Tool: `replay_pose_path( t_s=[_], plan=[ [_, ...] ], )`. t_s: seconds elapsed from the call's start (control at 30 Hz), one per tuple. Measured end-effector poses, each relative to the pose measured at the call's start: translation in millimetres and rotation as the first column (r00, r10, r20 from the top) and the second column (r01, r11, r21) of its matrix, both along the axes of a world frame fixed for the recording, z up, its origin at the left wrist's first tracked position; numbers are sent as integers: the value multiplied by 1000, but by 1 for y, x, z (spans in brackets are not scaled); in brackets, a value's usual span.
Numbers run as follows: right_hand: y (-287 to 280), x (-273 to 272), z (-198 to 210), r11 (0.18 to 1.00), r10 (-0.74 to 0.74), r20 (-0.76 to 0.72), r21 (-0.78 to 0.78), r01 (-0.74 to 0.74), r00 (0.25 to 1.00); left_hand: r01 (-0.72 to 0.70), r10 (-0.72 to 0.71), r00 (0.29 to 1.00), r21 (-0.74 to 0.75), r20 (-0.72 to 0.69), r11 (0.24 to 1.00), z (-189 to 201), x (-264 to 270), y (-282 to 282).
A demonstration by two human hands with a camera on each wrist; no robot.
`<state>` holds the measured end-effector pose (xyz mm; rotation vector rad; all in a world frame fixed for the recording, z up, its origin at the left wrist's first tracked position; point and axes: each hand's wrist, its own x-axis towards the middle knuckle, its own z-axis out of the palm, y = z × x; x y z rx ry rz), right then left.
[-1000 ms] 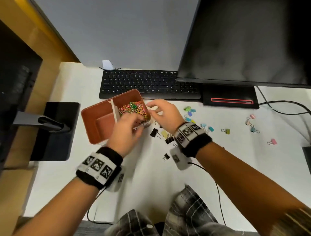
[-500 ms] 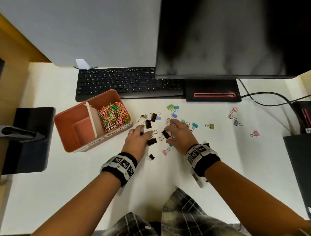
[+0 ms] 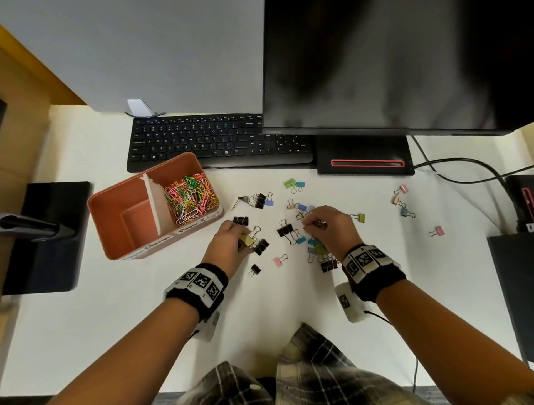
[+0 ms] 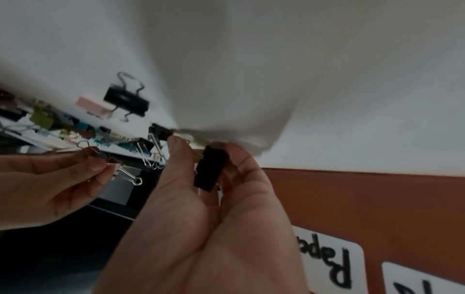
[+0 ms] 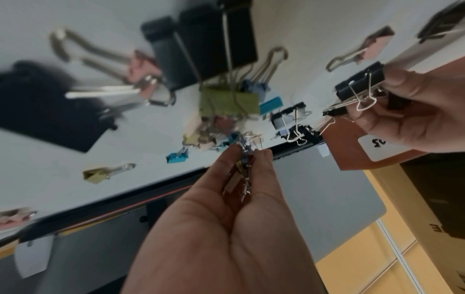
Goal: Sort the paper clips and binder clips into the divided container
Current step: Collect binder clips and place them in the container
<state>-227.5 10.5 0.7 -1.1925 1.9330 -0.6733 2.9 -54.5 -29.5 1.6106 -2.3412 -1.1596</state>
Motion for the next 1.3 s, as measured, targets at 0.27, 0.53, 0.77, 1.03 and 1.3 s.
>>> replay_pose_path(
  t_s=[0.27,0.53,0.77,1.03,1.3],
  plan=[
    [-8,12,33,982,96,-26,-159,-99,995,-70,48,987,-144,-152,987,69,29,5],
    [-98,161,73,845,413,14,-379,-378,911,-372,388,921,-350,-26,860,114,130,-57],
    [-125,222,76,873,451,92,-255,-416,888,-301,354,930,-349,95,887,114,153,-69],
    [-72,78,37,973,155,-203,-136,-185,967,-26,-19,978,-214,-206,976,100,63,-6],
    [-75,10,7,926,343,-327,273,-259,881,0,-2,999,52,40,999,37,-27,-7]
  ],
)
